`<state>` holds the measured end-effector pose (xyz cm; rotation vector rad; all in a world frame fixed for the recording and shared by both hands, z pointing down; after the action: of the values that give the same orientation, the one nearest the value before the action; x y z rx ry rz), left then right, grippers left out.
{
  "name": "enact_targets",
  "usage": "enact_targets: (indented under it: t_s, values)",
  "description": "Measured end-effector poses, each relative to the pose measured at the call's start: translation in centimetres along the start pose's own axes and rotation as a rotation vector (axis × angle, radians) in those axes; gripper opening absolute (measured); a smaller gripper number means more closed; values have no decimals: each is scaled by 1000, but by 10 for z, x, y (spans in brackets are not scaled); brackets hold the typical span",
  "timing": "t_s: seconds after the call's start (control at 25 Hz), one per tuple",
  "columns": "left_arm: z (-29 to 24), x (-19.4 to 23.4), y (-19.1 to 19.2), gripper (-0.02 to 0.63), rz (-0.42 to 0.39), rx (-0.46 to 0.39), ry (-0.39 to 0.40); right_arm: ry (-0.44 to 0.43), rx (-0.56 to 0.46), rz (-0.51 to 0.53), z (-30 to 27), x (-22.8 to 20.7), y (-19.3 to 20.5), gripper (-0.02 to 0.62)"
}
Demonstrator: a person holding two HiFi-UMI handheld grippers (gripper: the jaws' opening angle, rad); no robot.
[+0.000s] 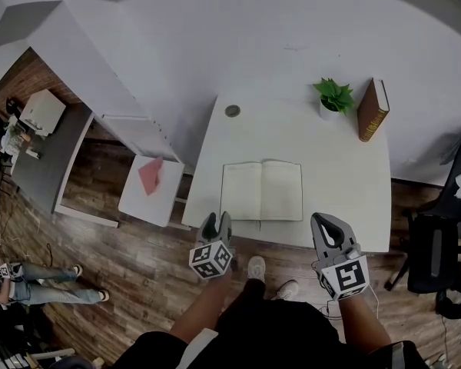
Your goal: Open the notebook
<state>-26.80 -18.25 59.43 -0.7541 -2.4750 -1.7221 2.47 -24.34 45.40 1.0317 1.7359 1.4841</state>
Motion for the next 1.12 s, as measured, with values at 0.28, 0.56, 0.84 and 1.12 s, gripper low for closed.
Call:
enact_targets:
  t_s: [0.28, 0.56, 0.84, 1.12]
  values:
    - [18, -79, -51, 6, -246, -128, 255, 13, -33, 38, 2, -4, -8, 2]
    - [37, -124, -65, 6, -383, -188, 400, 8, -2, 79, 6, -3, -13, 2]
    - [40, -126, -64, 6, -394, -174, 387, 15, -10, 94, 8, -5, -19, 2]
    - [44, -124, -59, 6, -410, -157, 370, 22, -18, 87, 8, -4, -18, 2]
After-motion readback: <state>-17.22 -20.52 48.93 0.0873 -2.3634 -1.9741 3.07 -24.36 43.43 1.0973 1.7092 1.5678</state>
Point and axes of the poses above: the fingertips, and each gripper's own axes: z backward along the fingers, x to its left, y out of its underside, the point moved 6 cm from there along z, backward along the fingers, and after that the axes turned 9 degrees about -y, right-handed, at the moved point
